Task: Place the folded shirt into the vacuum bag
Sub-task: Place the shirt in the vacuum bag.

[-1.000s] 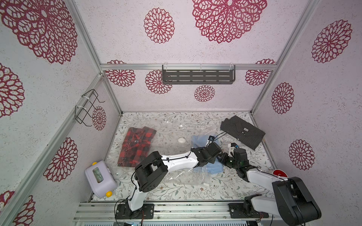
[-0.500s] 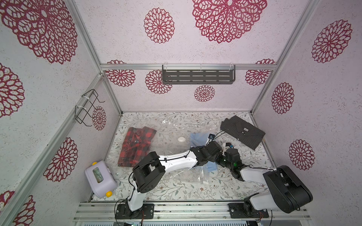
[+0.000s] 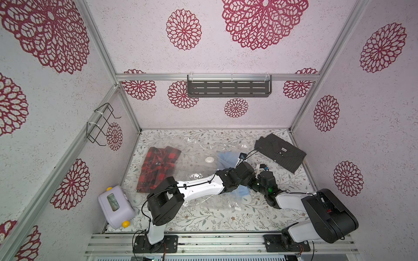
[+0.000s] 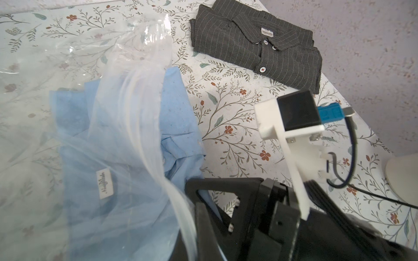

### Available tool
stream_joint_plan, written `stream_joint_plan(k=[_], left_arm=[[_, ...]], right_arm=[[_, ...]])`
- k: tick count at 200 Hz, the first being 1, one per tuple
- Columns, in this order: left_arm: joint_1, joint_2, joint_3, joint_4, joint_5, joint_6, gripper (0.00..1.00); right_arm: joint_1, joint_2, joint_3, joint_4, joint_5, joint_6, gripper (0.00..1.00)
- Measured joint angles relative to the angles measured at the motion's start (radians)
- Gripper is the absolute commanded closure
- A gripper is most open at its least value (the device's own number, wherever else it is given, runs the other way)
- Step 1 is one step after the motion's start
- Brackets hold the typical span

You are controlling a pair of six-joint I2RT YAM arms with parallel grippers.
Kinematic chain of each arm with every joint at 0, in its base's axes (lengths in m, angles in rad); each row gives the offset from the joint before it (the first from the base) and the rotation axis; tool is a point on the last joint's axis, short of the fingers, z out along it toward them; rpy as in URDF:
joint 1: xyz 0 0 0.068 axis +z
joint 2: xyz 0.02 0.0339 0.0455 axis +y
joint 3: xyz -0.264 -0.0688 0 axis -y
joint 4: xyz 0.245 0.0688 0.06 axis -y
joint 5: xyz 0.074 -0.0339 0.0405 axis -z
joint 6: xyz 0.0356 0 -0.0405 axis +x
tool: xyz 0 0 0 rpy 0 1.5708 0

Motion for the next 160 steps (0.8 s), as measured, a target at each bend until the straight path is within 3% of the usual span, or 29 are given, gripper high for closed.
stream_joint_plan(k=[84, 160], left_arm=[[0.0, -0.02, -0.033, 0.035, 0.0, 0.002, 1.0], [0.0, -0.062, -0.033, 0.029, 0.012, 0.004, 1.0]], right_arm=[[0.044, 0.105, 0.039, 0.092, 0.011, 0.05, 1.0], [-0.031, -0.211, -0.054, -0.154, 0.108, -0.009, 1.0]])
